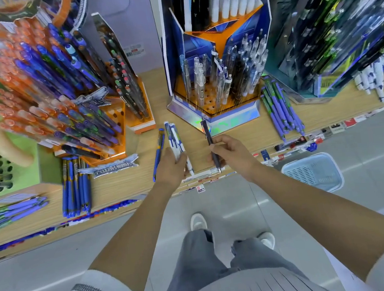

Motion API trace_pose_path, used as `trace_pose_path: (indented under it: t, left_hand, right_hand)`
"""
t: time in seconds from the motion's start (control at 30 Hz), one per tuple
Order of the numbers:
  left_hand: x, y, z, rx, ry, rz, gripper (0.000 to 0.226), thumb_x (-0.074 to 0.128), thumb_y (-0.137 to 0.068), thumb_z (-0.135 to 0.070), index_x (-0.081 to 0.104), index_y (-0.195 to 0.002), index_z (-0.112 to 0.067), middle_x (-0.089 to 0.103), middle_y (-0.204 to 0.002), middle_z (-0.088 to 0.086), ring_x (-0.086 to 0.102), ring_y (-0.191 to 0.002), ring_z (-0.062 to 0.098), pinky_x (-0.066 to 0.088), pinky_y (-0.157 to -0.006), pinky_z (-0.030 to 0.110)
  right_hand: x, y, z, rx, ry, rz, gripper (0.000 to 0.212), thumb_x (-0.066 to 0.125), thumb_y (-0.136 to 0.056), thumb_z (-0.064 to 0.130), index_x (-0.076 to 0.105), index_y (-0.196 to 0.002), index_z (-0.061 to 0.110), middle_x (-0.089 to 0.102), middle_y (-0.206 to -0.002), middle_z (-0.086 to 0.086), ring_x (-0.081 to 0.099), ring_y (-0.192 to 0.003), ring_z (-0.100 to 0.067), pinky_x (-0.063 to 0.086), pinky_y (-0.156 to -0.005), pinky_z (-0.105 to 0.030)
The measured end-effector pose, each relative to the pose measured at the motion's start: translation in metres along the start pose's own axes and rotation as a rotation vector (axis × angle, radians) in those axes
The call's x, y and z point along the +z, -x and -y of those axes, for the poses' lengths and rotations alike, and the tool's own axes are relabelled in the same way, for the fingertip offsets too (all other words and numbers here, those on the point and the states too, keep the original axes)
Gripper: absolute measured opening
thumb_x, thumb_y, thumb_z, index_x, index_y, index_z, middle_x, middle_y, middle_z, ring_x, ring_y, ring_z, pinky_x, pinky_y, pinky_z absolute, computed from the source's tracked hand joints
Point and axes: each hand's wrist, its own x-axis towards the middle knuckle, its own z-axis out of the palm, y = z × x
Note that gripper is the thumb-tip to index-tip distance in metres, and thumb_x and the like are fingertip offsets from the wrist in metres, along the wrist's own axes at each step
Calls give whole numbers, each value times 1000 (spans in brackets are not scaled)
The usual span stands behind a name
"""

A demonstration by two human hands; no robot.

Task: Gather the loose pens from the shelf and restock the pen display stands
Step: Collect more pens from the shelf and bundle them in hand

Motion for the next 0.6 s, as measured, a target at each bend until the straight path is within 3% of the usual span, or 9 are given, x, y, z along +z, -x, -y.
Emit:
trace_pose_path:
  t: [0.07, 0.13, 0.2, 0.33, 0.5, 0.6]
  left_hand:
    - [2, 3, -3, -21, 80, -12, 17, 47, -99, -23, 46, -93, -7, 50, -74, 10, 50, -63, 18, 49, -57, 21]
    - [6, 3, -1, -18, 164, 21, 21, 48, -96, -28, 51, -96, -7, 54, -77, 14, 58, -68, 27, 57, -68, 37]
    - [11, 9, -1, -16, 296, 56, 18, 45, -99, -23, 51, -104, -7, 57, -75, 18, 63, -64, 32, 59, -64, 47]
    - [22, 28, -10, 32, 462, 45, 17, 34, -105, -15, 46, -98, -5, 49, -65, 17, 52, -42, 16, 46, -43, 27]
    - [52, 48, -18, 91, 498, 90, 20, 34, -105, -17, 44, -92, -6, 30, -63, 8, 33, -43, 12, 30, -41, 20]
    - [87, 67, -29, 123, 535, 104, 18, 35, -105, -17, 45, -92, -9, 36, -60, 0, 34, -42, 8, 32, -43, 18]
  right_hand:
    - [-2, 3, -2, -4, 7, 15, 3, 51, -99, 11, 54, -100, 11, 69, -78, -10, 59, -60, -18, 47, -53, -26]
    - [-3, 6, -3, -10, -1, 30, 3, 52, -99, 12, 54, -99, 12, 71, -80, -6, 58, -57, -14, 47, -53, -26]
    - [-6, 11, -4, -23, -21, 27, 3, 52, -99, 12, 55, -100, 12, 69, -74, -5, 58, -58, -16, 48, -54, -26]
    - [-22, 23, -7, -92, -52, -1, 6, 50, -100, 16, 54, -104, 14, 65, -63, -6, 55, -47, -19, 40, -46, -22]
    - [-54, 47, -12, -140, -89, 17, 9, 45, -103, 16, 53, -106, 16, 55, -61, -11, 44, -41, -18, 37, -43, -23]
    - [-84, 60, -17, -128, -93, 5, 13, 38, -104, 14, 51, -104, 15, 49, -58, -4, 35, -42, -15, 29, -42, -23]
